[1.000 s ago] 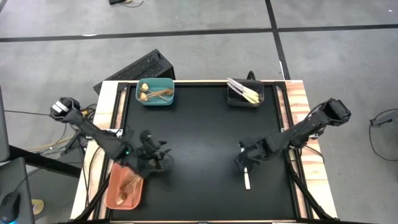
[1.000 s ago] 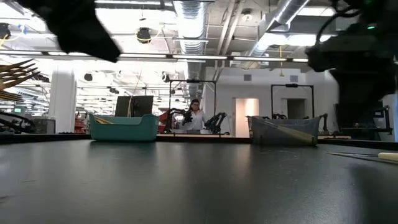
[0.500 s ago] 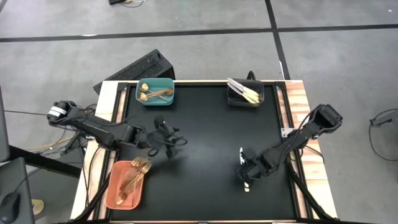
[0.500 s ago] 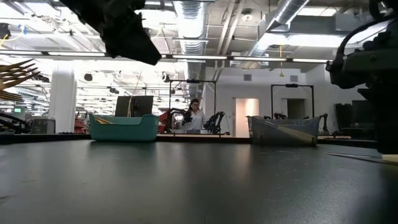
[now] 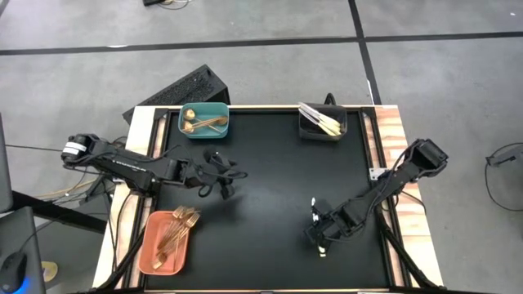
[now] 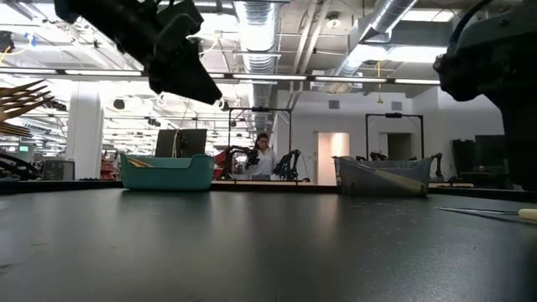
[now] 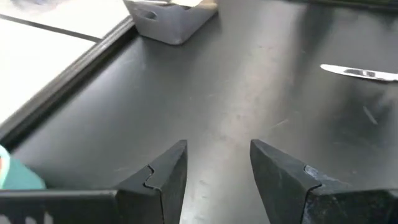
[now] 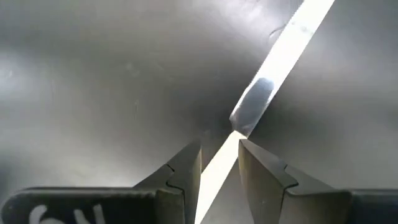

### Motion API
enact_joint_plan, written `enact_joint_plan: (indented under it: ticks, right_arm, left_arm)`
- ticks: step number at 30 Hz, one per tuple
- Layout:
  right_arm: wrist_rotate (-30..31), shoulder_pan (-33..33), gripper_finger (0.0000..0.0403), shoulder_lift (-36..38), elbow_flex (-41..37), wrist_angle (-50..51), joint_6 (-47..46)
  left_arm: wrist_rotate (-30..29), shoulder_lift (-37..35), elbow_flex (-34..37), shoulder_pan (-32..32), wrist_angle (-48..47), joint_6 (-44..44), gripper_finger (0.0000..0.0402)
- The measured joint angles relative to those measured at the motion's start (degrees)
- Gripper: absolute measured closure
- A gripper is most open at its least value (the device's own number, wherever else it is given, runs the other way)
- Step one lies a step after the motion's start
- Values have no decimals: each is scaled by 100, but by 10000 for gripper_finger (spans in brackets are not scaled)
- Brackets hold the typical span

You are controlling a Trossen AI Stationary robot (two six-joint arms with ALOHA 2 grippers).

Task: Sort silverware by color (type)
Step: Put the white knife into the black bin

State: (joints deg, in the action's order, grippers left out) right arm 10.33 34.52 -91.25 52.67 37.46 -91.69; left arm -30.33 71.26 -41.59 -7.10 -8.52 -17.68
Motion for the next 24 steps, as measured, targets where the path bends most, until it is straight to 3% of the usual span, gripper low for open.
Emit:
enact_joint_plan:
  ticks: [11, 24]
  right_arm:
    - [180, 162, 273, 1, 8, 360, -742]
    - [-93, 59, 274, -659, 104, 39, -650]
  left_arm:
    - [211, 0, 812, -4, 1164, -199, 239]
    - [202, 0, 823, -4, 1336, -61, 239]
